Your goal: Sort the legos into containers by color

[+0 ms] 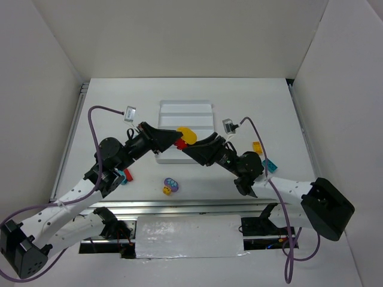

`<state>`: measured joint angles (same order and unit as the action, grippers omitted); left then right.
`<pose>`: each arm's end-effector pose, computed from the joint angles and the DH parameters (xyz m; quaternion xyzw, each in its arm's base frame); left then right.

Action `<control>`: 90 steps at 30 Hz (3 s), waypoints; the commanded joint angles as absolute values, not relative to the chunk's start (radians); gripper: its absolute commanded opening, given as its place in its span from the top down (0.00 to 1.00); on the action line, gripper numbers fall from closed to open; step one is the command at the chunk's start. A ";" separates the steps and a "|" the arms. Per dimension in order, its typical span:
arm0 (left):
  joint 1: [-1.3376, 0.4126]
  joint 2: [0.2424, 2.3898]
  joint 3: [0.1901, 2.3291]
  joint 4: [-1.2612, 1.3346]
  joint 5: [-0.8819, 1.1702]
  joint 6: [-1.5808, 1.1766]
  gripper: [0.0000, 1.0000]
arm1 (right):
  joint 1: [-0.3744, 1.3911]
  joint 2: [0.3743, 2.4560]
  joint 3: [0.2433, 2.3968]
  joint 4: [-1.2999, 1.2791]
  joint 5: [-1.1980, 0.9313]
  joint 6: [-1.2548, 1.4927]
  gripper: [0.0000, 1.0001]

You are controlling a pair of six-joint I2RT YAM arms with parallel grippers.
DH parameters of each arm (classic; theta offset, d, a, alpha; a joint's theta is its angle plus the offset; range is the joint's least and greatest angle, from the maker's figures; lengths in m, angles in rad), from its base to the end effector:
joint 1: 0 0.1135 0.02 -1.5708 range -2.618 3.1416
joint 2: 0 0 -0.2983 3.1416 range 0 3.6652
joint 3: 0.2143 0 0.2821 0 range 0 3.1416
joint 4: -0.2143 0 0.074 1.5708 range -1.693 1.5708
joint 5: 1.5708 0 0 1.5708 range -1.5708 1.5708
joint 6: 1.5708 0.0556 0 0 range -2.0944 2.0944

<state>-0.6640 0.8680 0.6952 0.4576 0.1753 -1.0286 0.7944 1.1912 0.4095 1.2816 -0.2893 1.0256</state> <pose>0.1772 -0.1510 0.3890 -0.0394 0.6001 -0.6318 0.4891 0.1702 0.1959 0.3000 -0.0649 0.5158 0.7171 0.4643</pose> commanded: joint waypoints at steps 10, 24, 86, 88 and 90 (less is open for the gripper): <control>-0.664 0.822 0.692 0.511 0.149 -1.020 1.00 | 0.813 1.226 0.497 1.399 -0.374 1.009 1.00; -0.664 0.785 0.761 0.305 0.018 -0.928 1.00 | 0.813 1.161 0.554 0.976 -0.545 0.766 1.00; -0.664 0.765 0.666 0.477 0.090 -0.888 1.00 | 0.592 1.104 0.589 0.899 -0.788 0.793 0.00; -0.663 0.762 0.652 0.503 0.094 -0.899 1.00 | 0.598 1.124 0.609 0.958 -0.817 0.837 0.00; -0.664 0.767 0.647 0.518 0.106 -0.910 1.00 | 0.606 1.164 0.624 1.026 -0.828 0.879 0.00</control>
